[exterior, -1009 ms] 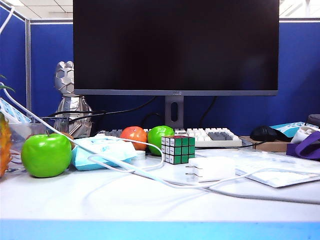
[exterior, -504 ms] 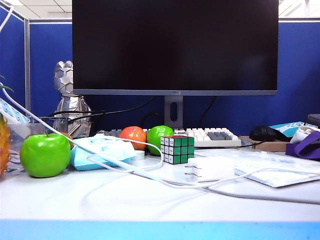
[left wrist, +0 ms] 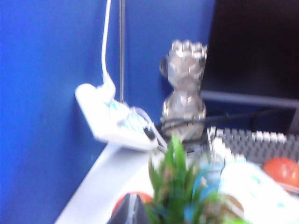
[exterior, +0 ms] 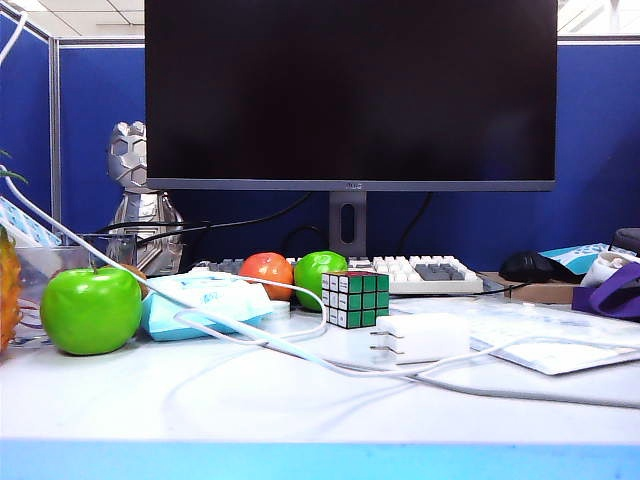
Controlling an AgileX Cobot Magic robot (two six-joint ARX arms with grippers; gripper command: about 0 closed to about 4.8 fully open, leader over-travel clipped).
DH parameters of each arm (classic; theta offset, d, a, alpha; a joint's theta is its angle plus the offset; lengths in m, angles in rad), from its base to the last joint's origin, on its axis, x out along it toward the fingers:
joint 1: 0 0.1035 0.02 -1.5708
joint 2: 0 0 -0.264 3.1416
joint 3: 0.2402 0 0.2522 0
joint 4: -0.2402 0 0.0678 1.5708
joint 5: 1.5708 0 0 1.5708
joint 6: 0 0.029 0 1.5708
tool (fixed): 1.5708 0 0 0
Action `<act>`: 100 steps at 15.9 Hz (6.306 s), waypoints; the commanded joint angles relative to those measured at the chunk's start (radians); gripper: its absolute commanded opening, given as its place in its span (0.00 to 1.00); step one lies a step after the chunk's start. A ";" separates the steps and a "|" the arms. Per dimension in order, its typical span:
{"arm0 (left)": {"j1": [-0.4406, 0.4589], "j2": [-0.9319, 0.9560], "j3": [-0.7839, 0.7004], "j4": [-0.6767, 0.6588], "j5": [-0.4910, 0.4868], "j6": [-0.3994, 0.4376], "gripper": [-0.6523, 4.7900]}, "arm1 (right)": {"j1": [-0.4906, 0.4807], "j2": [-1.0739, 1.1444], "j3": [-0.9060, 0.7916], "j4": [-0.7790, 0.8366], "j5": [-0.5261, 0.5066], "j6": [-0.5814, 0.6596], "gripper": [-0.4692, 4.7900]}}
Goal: Pick up the Type-C charging cable and the charging base, insert one end of the Type-C charger into the corresponding slot on the base, and finally place the plugged-in charger back on the table.
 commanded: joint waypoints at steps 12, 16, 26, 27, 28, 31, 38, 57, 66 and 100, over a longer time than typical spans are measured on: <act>-0.050 0.804 0.728 0.052 0.358 0.054 0.11 | 0.002 0.407 0.520 0.006 -0.071 -0.050 0.09; -0.084 0.954 0.896 -0.073 0.480 0.079 0.11 | 0.003 0.588 0.675 -0.048 -0.146 -0.054 0.09; -0.357 1.224 1.069 -0.193 0.582 0.120 0.11 | 0.010 0.814 0.837 -0.094 -0.397 -0.061 0.09; -0.386 1.244 1.069 -0.193 0.582 0.120 0.11 | 0.019 0.814 0.837 -0.105 -0.402 -0.066 0.09; -0.430 1.270 1.069 -0.194 0.583 0.120 0.11 | 0.041 0.815 0.837 -0.143 -0.415 -0.108 0.09; -0.491 1.310 1.069 -0.203 0.583 0.121 0.11 | 0.098 0.833 0.837 -0.209 -0.414 -0.111 0.09; -0.626 1.430 1.069 -0.272 0.583 0.137 0.11 | 0.156 0.845 0.837 -0.304 -0.448 -0.132 0.09; -0.712 1.999 1.466 -0.620 0.465 0.467 1.00 | 0.154 0.847 0.836 -0.368 -0.474 -0.132 0.09; -0.729 2.174 1.472 -0.510 0.375 0.497 1.00 | 0.153 0.851 0.834 -0.433 -0.500 -0.132 0.09; -0.684 1.383 1.530 -0.412 0.496 0.322 0.11 | 0.150 1.146 0.834 -0.893 -0.246 0.063 0.09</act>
